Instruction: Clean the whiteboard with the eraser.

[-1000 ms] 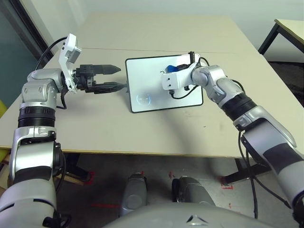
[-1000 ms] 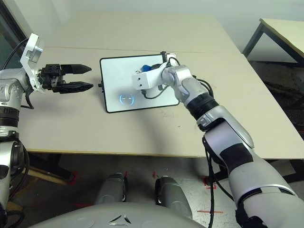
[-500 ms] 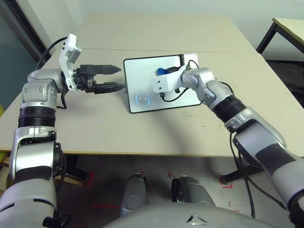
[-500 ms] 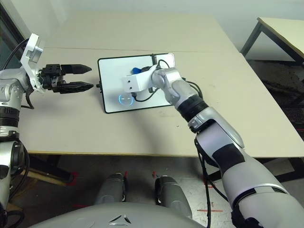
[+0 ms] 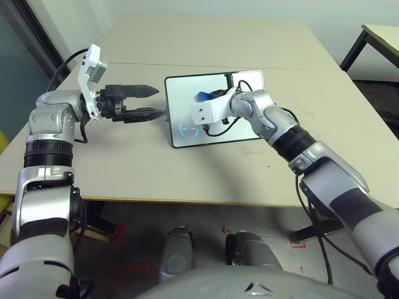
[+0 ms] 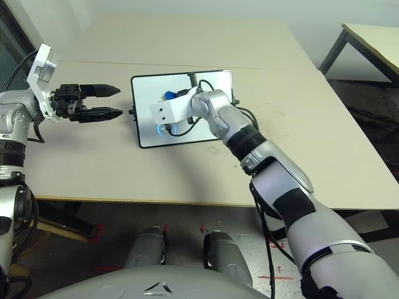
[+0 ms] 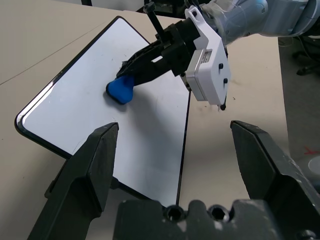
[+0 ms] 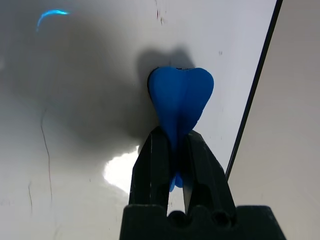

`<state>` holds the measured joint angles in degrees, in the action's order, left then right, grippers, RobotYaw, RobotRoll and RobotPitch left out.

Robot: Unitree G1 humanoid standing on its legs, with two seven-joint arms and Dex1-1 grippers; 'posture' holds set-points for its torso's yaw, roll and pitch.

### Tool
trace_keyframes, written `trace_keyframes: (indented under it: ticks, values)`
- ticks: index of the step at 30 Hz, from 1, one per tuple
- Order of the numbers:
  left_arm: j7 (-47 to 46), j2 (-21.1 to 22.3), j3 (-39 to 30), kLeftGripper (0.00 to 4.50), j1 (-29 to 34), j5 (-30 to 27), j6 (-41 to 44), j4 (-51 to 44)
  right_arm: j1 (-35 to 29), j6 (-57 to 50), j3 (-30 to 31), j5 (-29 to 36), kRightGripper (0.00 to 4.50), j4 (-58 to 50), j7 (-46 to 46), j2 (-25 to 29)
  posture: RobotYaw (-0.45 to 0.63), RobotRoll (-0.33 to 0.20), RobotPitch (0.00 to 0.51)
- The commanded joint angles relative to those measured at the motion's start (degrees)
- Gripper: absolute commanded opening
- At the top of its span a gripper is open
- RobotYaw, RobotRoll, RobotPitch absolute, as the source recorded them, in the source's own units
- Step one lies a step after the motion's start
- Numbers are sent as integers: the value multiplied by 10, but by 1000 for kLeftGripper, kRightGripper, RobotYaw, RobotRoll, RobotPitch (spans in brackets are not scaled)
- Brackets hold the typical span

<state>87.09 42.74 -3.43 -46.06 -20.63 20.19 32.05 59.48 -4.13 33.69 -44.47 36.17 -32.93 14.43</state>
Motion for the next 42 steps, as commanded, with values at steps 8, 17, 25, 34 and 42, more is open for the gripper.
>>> trace_keyframes:
  ticks: [8,17,25,34,42]
  values:
    - [-1,-5,1,4500,-1,-5,0,-6,26,-7,-22,10,141,45,8,45,266,0,26]
    - [-1,-5,1,4500,-4,-3,-3,0,28,-5,-27,15,141,61,15,72,258,0,26]
    - [0,-8,1,4500,-7,-3,-5,5,2,-8,-2,9,134,22,0,27,259,0,22]
    - [0,-4,-2,4500,-3,-4,-1,-4,9,-1,17,3,125,44,7,-28,271,0,17]
    - [-3,-2,-4,4500,1,-5,-1,-7,28,12,23,2,125,81,19,-45,285,0,12]
